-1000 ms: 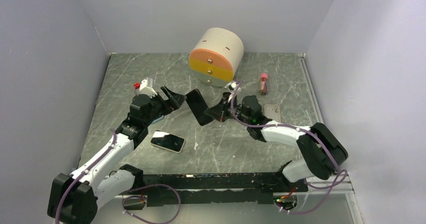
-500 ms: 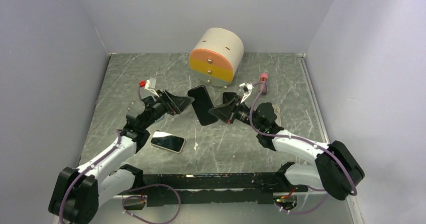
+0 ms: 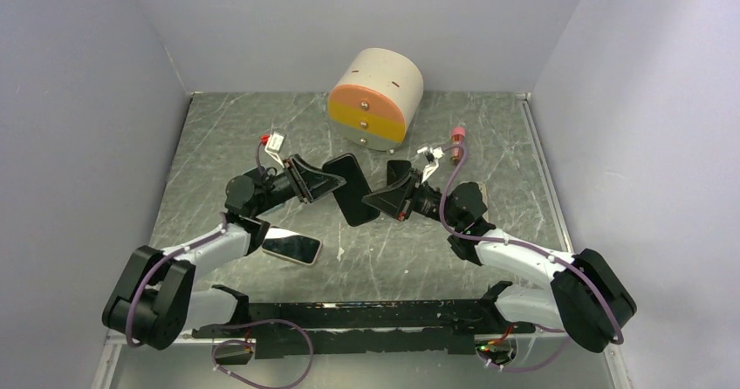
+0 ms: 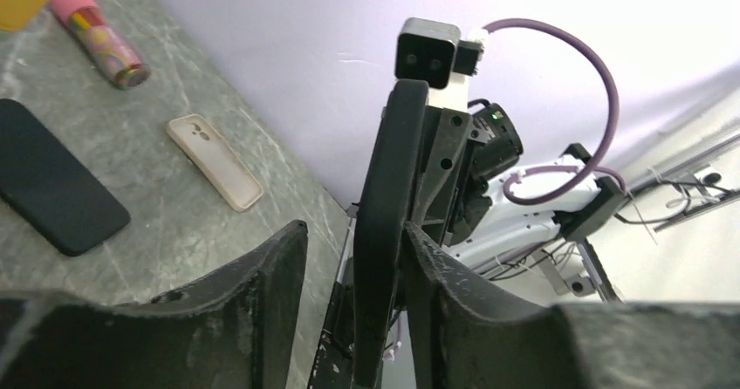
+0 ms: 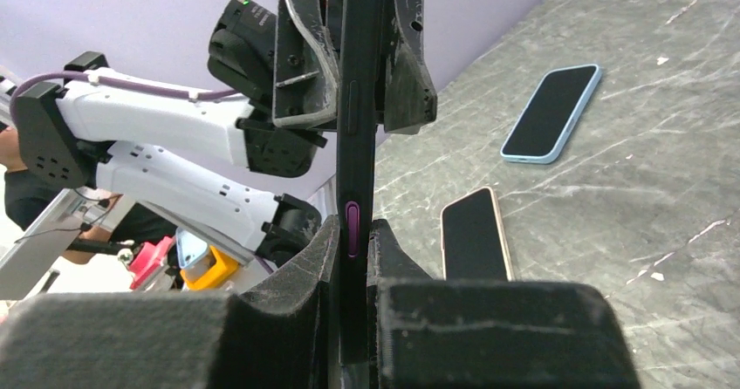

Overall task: Take the phone out of the phone case
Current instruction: Pick up the phone at the center of the board, then remove the phone case from the phone.

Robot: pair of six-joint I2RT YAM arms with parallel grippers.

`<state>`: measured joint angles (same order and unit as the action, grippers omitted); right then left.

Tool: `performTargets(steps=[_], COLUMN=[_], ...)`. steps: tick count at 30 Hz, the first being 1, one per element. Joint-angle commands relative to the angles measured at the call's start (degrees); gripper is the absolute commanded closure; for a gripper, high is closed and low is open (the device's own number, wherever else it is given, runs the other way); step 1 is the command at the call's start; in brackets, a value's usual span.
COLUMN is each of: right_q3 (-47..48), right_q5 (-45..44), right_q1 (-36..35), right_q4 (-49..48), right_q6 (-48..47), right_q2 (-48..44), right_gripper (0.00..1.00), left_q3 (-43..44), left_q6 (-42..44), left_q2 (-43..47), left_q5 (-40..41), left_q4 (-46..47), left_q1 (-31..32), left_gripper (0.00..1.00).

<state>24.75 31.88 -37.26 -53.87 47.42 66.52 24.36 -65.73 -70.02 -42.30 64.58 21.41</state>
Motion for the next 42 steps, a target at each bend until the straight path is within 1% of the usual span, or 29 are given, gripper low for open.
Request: performTargets(steps=[1,6,12,15,17,18,20,21,22,24,25,28,30,33,34,35,37,38,39,42], right_q3=[1.2,2.8,4.6,5.3,5.7,5.7,5.8,5.7,5.5,4.9,4.4,3.6,3.6,2.9,1.4,-0.7,-5.7,-7.2,-7.6,-4.6], right_q5=[0.8,1.8,3.1,4.1,4.5,4.5,4.6,4.7,4.9,4.4,3.7,-0.8,-3.6,-6.5,-7.6,-8.4,-9.9,-11.0,-11.3,-7.1], right_q1=[0.1,0.1,0.0,0.3,0.7,1.0,1.7,2.1,2.6,3.7,4.1,4.5,4.5,4.7,4.7,4.7,4.7,4.7,4.8,4.6], right_q4=[-8.1,-5.9,-5.9,-6.4,-6.2,-5.9,-5.0,-4.7,-4.4,-3.5,-2.9,2.6,7.3,10.8,8.6,4.2,-7.9,-11.8,-13.1,-8.3], right_q6=[1.4,0.5,-0.4,-0.2,-0.5,-0.8,-1.7,-2.1,-2.6,-4.3,-5.5,-10.1,-13.0,-14.7,-13.6,-12.5,-10.9,-9.8,-9.4,-11.1], right_q2=[-2.4,-2.2,0.0,1.5,2.1,2.3,2.3,2.1,1.7,0.5,-0.4,-3.8,-6.2,-8.6,-9.1,-9.6,-9.2,-8.7,-8.2,-6.3], right_gripper=[1.00,1.00,0.99,0.98,0.96,0.93,0.84,0.77,0.69,0.44,0.34,0.12,0.02,0.01,0.01,0.01,0.01,0.01,0.01,0.01], left_q3=[1.1,1.9,3.2,3.4,3.6,3.6,3.4,3.3,3.1,2.9,2.7,2.3,1.7,1.1,1.0,1.0,1.0,1.0,1.1,1.4], left_q6=[-4.9,-7.6,-8.4,-7.7,-6.9,-6.3,-4.9,-3.6,-2.7,-0.6,0.5,3.0,3.5,2.5,2.0,1.2,-0.7,-1.6,-2.5,-5.0], left_q2=[-2.3,-4.8,-6.2,-6.3,-5.9,-5.6,-4.6,-3.9,-3.0,-0.9,0.7,4.4,6.3,7.9,8.0,8.0,7.8,7.6,7.3,6.3], left_q5=[-5.2,-7.0,-9.7,-9.6,-9.4,-9.0,-7.7,-6.8,-6.0,-3.5,-1.5,4.1,8.2,13.4,14.8,16.0,18.6,19.8,21.2,23.1], left_q4=[12.1,16.4,17.9,17.4,16.1,15.2,13.3,12.2,10.8,7.3,5.3,-1.2,-3.9,-4.8,-4.6,-4.6,-3.9,-3.6,-3.5,-2.2], left_q1=[-0.1,-0.1,0.1,0.1,0.1,0.1,0.1,0.1,0.1,0.1,0.1,0.1,0.1,0.1,0.1,0.1,0.1,0.1,0.1,0.2], left_gripper=[0.54,0.62,0.68,0.78,0.90,0.96,0.97,0.97,0.98,0.97,0.97,0.97,0.97,0.98,0.97,0.97,0.98,0.98,0.98,0.98])
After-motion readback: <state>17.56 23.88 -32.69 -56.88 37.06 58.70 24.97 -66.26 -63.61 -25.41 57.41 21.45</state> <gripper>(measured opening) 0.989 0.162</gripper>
